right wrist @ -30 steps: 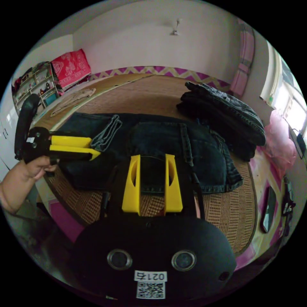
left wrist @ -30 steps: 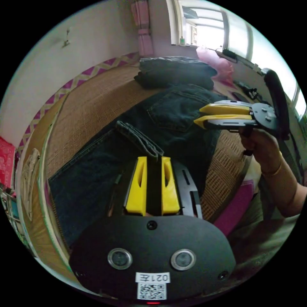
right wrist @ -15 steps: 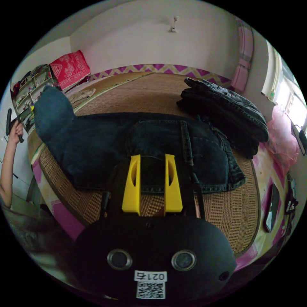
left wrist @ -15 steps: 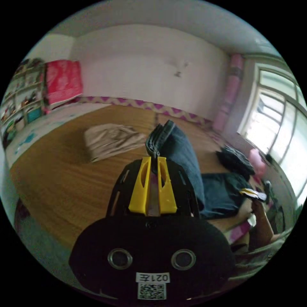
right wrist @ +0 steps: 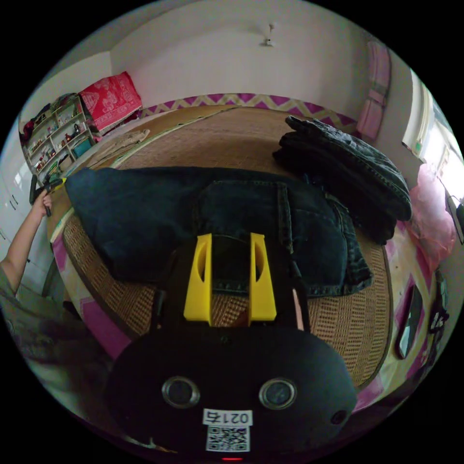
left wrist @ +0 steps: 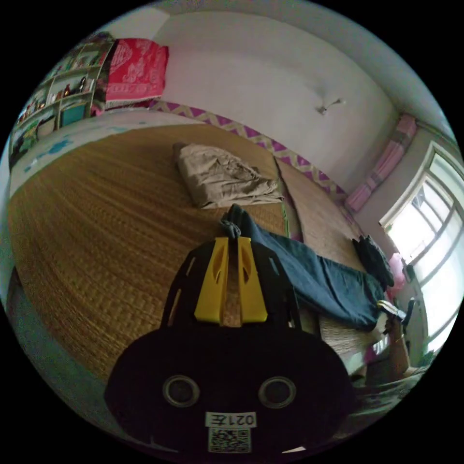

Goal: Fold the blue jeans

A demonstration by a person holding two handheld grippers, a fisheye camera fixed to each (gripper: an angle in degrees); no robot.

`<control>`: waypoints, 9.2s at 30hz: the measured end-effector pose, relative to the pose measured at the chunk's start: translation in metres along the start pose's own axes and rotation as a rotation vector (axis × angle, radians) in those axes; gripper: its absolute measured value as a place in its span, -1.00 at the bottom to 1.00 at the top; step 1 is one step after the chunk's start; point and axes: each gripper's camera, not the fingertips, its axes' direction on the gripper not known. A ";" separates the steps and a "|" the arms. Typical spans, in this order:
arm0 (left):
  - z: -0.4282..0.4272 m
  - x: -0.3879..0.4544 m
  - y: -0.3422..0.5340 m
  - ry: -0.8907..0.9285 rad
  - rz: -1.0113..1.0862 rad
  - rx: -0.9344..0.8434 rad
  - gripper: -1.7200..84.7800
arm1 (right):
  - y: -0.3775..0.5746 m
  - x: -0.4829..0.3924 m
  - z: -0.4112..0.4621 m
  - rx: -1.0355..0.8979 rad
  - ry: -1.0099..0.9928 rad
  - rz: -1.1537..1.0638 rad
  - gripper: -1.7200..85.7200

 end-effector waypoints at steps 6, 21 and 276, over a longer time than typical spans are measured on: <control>0.017 -0.037 -0.011 -0.014 -0.096 -0.089 -0.95 | -0.025 0.017 -0.034 0.109 -0.015 -0.019 -0.72; -0.033 0.068 -0.061 0.161 0.370 0.052 -0.77 | -0.163 0.086 0.038 -0.336 -0.089 -0.464 -0.78; 0.136 0.745 0.450 0.081 1.067 -0.111 -0.97 | 0.233 0.247 -0.061 0.284 -0.449 0.836 -0.65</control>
